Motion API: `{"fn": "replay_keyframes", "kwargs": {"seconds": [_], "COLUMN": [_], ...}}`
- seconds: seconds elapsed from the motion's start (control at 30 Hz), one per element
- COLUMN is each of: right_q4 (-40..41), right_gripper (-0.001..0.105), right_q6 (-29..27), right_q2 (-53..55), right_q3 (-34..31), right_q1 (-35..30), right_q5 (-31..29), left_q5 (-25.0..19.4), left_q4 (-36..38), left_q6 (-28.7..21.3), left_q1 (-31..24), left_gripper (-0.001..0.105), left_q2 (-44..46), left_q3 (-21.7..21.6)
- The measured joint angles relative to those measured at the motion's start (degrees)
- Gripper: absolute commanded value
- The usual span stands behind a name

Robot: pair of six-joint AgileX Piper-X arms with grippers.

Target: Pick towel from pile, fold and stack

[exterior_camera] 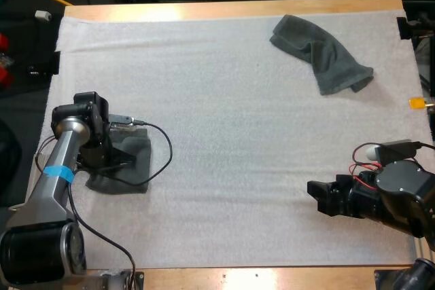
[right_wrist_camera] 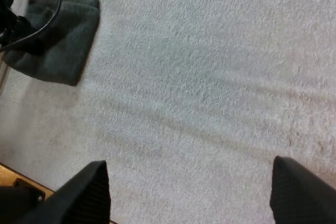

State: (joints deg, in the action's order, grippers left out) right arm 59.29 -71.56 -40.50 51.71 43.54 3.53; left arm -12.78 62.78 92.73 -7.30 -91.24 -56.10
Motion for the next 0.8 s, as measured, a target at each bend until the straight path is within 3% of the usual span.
{"fn": "replay_keyframes", "kwargs": {"seconds": [0.13, 0.3, 0.37, 0.57, 0.67, 0.8], "right_q4": [0.0, 0.0, 0.0, 0.0, 0.0, 0.0], "right_gripper": [0.063, 0.063, 0.063, 0.063, 0.063, 0.063], "right_q6": [0.0, 0.0, 0.0, 0.0, 0.0, 0.0], "right_q2": [0.0, 0.0, 0.0, 0.0, 0.0, 0.0], "right_q3": [0.0, 0.0, 0.0, 0.0, 0.0, 0.0], "right_q1": [0.0, 0.0, 0.0, 0.0, 0.0, 0.0], "right_q5": [0.0, 0.0, 0.0, 0.0, 0.0, 0.0], "left_q5": [-3.3, -2.9, 0.5, 17.6, 20.9, 21.2], "left_q4": [0.4, 1.1, 1.1, 1.1, -0.3, -3.0], "left_q6": [0.2, 0.5, 0.6, 0.7, 0.8, 1.3], "left_q1": [0.0, 0.0, 0.0, 0.0, 0.0, 0.0], "left_gripper": [0.063, 0.062, 0.062, 0.062, 0.062, 0.062], "left_q2": [1.1, 6.0, 8.3, 10.2, 10.2, 10.2], "left_q3": [-2.4, -4.5, -4.6, -4.5, -3.4, -0.8]}}
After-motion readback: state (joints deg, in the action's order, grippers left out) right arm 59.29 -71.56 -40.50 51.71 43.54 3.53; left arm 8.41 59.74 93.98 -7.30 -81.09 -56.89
